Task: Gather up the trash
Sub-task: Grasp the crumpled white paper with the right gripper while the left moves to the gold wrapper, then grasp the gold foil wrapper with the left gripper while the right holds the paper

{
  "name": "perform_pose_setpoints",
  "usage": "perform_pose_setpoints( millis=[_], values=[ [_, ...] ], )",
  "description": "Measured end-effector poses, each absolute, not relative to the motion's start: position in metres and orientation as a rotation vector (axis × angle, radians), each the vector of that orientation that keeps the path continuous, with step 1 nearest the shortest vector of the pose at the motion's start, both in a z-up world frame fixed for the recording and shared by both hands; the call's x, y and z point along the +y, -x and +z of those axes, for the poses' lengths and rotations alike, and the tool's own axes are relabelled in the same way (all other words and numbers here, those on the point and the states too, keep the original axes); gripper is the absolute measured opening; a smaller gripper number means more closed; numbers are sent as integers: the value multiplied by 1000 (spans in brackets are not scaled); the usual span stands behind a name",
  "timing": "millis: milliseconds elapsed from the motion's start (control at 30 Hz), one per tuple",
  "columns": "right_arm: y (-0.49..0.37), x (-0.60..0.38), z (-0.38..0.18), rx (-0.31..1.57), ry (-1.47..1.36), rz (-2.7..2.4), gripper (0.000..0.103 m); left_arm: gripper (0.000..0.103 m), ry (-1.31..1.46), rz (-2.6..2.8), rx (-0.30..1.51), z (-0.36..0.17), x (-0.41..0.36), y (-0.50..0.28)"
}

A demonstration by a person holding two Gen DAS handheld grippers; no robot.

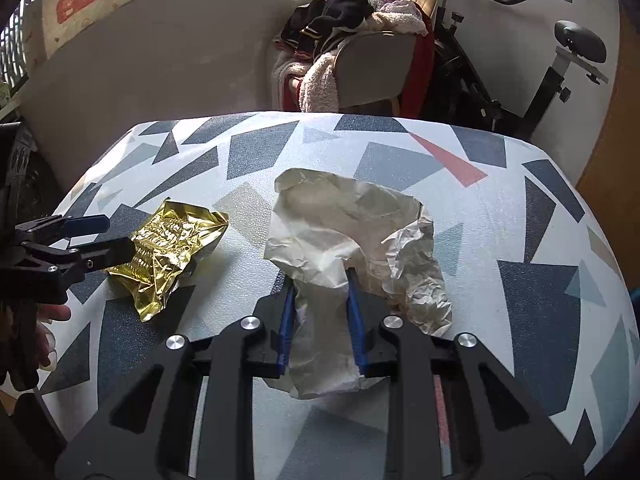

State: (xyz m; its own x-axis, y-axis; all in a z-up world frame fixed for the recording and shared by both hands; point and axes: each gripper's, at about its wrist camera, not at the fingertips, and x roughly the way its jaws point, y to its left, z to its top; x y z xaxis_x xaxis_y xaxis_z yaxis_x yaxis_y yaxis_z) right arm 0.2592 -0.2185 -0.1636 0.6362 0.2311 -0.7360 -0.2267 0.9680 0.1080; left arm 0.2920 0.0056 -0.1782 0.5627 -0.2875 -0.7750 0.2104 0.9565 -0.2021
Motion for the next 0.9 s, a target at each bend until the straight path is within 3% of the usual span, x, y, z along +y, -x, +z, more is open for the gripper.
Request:
perform_pose_setpoints(
  millis=[267, 567, 667, 700, 733, 767, 900],
  values=[
    [-257, -221, -167, 838, -18, 270, 27, 97, 226, -187, 1037, -197, 23, -318],
    [-256, -218, -171, 840, -18, 280, 27, 93, 98, -134, 1024, -207, 2, -313],
    [-254, -217, -170, 839, -18, 285, 27, 63, 104, -177, 1019, -202, 2, -310],
    [-254, -217, -170, 838, -18, 285, 27, 47, 128, -191, 1022, -201, 5, -309],
    [-253, -217, -169, 837, -19, 286, 27, 46, 150, -203, 1025, -201, 8, -307],
    [-252, -218, -169, 837, -22, 288, 27, 35, 159, -219, 1025, -200, 9, -304],
    [-246, -217, -164, 835, -25, 289, 27, 30, 122, -271, 1006, -195, 3, -289]
  ],
)
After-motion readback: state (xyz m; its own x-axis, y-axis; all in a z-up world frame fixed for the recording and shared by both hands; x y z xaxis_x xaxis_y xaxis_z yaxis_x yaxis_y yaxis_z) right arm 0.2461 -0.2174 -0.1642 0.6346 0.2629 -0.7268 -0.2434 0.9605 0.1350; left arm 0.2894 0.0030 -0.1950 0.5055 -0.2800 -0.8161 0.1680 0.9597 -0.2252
